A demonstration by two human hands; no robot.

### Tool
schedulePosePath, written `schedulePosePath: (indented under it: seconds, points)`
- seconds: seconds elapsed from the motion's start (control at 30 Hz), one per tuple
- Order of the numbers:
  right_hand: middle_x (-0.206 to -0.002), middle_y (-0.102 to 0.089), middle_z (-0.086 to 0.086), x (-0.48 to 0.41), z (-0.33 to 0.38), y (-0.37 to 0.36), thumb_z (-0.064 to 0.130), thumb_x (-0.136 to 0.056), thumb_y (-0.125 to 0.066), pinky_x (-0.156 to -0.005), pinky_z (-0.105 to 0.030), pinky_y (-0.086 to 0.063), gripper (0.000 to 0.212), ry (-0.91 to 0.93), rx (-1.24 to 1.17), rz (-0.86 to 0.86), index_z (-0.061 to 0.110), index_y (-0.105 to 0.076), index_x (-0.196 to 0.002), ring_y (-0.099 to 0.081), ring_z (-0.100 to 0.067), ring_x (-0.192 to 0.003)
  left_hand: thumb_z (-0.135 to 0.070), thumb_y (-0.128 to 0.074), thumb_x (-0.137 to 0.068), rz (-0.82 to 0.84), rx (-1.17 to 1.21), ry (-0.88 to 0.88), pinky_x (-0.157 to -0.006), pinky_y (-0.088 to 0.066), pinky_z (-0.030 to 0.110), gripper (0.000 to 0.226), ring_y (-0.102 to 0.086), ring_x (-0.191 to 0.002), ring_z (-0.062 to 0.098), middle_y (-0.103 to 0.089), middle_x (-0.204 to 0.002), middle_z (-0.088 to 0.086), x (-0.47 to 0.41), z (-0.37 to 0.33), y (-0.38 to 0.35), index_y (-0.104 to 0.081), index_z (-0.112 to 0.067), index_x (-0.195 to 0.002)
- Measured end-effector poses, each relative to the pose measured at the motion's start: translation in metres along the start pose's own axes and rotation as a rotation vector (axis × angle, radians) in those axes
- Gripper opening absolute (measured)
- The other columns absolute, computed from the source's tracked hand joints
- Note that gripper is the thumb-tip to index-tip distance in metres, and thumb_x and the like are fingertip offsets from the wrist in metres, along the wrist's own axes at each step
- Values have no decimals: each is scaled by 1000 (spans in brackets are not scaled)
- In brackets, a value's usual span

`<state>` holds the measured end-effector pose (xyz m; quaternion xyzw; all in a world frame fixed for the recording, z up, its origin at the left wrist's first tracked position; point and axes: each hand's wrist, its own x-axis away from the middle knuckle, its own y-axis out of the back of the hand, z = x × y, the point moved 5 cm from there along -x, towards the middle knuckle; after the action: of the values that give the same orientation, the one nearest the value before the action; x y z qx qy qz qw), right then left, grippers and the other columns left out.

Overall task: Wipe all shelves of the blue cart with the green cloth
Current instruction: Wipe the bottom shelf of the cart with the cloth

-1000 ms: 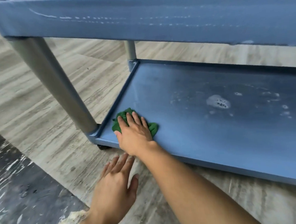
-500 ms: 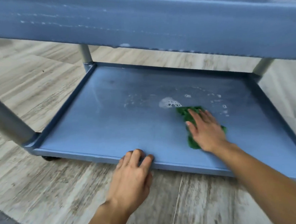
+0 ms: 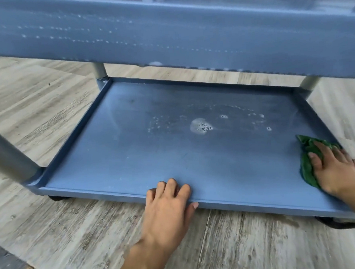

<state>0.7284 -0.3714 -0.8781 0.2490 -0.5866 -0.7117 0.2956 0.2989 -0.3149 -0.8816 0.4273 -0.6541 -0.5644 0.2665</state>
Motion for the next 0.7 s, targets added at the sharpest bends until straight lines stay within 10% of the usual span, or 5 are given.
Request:
schedulePosePath:
  seconds: [0.17,0.4,0.7]
  points:
    - [-167,-20,-16,2,21,-7,75,-90,-24,-122,-60,-5,77,-135,-15,69,37,-27,-156,-11,-39,-153,-53,-35,-96,66,44,92,-110,-6,63,23,-8,-145,32,-23,-151,2,11,0,-12,-40,-38,-112]
    - [-170,-15,-14,30,156,-43,57,-101,-30,-124,-52,-11,64,35,-33,72,33,-21,-160,-8,-34,-156,-60,-29,-95,103,100,122,-111,0,64,31,1,-147,29,-15,-157,-2,-4,4,-7,-40,-34,-107]
    - [-169,-17,-14,96,374,-94,47,-103,-32,-125,-54,-8,58,446,-85,106,34,-25,-159,-8,-34,-156,-77,-17,-86,184,-19,298,-112,-3,61,80,5,-147,31,0,-162,0,-6,73,8,-14,-30,-150]
